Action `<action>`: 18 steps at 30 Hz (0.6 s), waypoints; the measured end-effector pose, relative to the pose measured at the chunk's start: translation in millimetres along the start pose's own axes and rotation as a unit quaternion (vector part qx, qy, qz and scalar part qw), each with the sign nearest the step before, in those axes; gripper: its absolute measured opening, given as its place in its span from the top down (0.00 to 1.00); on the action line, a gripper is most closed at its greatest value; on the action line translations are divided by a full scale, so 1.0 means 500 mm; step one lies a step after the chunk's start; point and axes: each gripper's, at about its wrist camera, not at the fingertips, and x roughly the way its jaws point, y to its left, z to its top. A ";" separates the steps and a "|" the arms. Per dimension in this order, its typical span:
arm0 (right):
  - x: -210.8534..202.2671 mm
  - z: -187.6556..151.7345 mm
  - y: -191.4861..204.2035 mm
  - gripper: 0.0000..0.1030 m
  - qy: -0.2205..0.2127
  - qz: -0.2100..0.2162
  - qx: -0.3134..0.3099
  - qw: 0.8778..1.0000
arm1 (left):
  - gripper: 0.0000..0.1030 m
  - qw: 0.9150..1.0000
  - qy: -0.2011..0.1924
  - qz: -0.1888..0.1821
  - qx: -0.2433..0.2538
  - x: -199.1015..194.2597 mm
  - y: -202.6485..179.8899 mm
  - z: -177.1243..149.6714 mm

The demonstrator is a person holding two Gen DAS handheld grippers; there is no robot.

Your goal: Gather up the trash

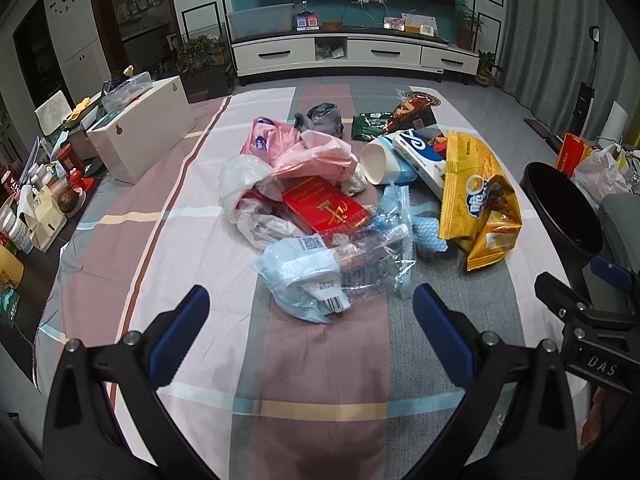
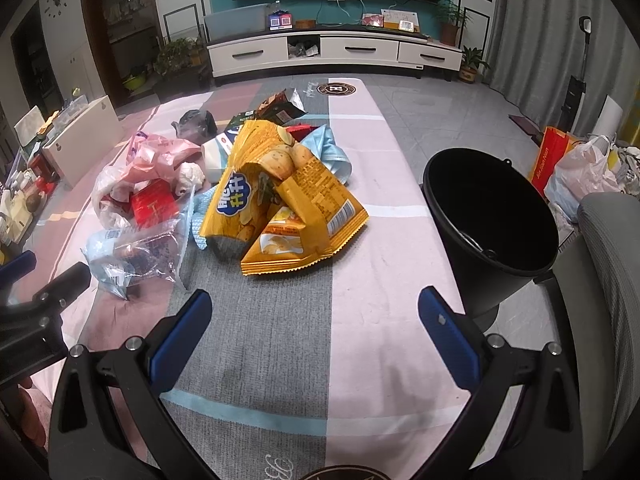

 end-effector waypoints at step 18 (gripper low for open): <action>0.001 0.000 -0.001 0.02 0.001 0.001 0.002 1.000 | 0.02 1.000 0.003 -0.001 0.000 0.003 -0.002 0.000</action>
